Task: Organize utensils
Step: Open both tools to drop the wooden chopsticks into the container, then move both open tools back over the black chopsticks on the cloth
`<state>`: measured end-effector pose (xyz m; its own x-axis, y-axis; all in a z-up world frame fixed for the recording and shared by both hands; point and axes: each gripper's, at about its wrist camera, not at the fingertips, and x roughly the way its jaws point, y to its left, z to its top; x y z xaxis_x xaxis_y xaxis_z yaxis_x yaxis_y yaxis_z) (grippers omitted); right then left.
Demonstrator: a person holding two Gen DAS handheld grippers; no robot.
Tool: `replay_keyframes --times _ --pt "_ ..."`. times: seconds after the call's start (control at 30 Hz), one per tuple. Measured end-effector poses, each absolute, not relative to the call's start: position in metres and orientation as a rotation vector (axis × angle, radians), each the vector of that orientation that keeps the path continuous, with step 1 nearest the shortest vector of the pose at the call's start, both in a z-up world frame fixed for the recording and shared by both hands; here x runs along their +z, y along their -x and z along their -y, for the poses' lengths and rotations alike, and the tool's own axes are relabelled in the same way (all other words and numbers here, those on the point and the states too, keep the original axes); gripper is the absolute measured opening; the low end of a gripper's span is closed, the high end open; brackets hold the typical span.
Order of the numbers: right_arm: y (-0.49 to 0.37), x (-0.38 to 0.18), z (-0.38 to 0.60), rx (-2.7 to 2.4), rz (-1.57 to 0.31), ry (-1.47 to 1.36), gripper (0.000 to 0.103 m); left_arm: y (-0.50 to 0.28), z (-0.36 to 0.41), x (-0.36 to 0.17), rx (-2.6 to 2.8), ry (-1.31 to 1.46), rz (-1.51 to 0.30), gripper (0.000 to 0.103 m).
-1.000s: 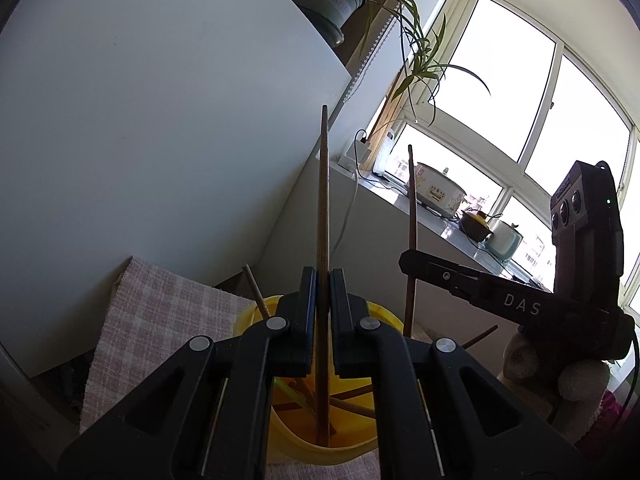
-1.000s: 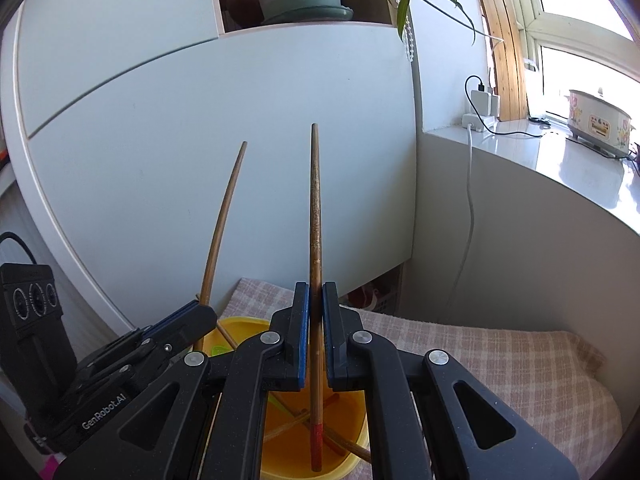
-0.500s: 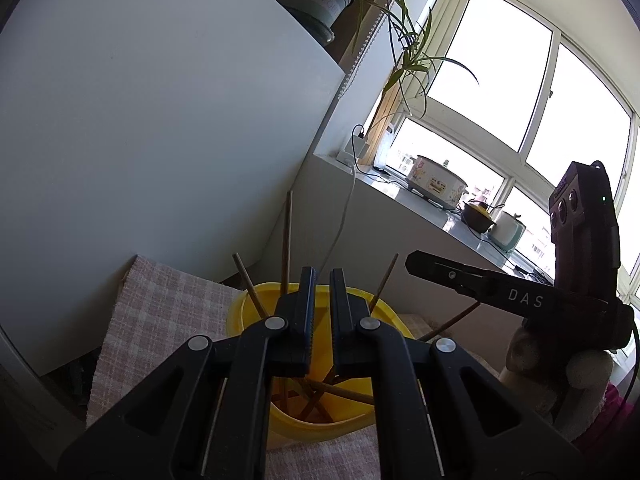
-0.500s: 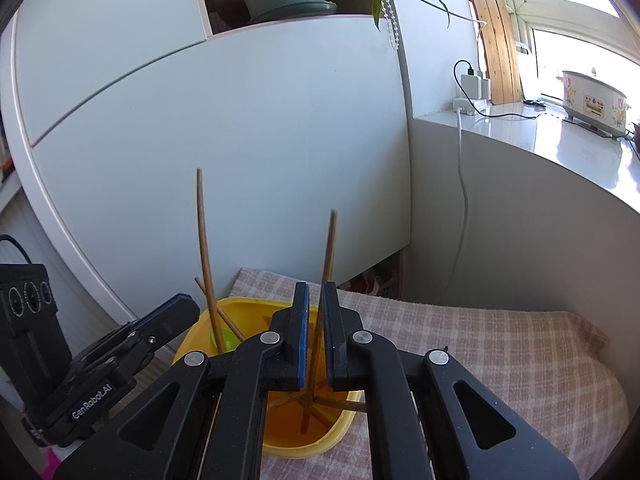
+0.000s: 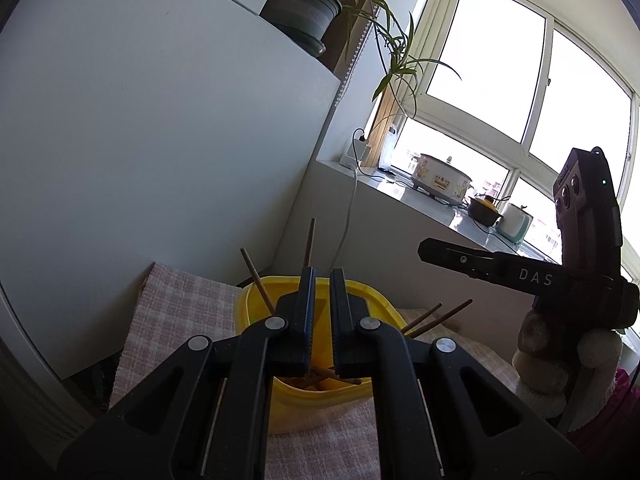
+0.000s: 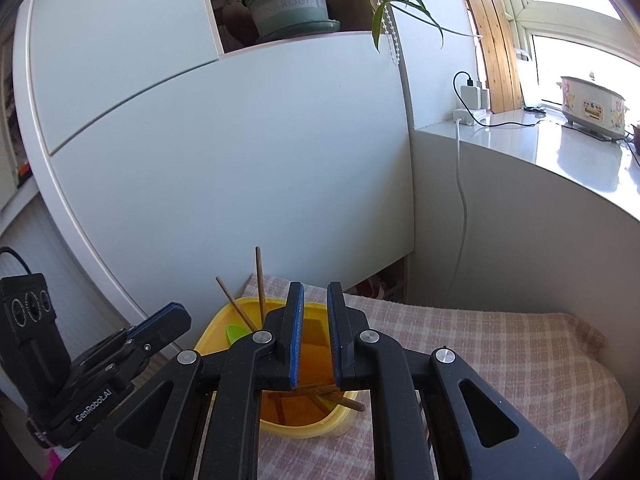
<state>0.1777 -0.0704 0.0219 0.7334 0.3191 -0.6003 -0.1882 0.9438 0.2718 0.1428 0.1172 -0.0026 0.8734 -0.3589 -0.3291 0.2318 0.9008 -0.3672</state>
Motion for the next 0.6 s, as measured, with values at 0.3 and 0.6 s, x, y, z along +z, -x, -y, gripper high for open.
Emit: replay_keyframes --times 0.3,0.6 --pt "-0.158 0.032 0.083 0.295 -0.666 -0.207 0.010 -0.124 -0.107 0.011 -0.293 0.262 -0.375 0.007" --pt "-0.122 0.043 0.116 0.270 -0.588 -0.244 0.033 -0.090 -0.100 0.031 -0.272 0.208 -0.307 0.023"
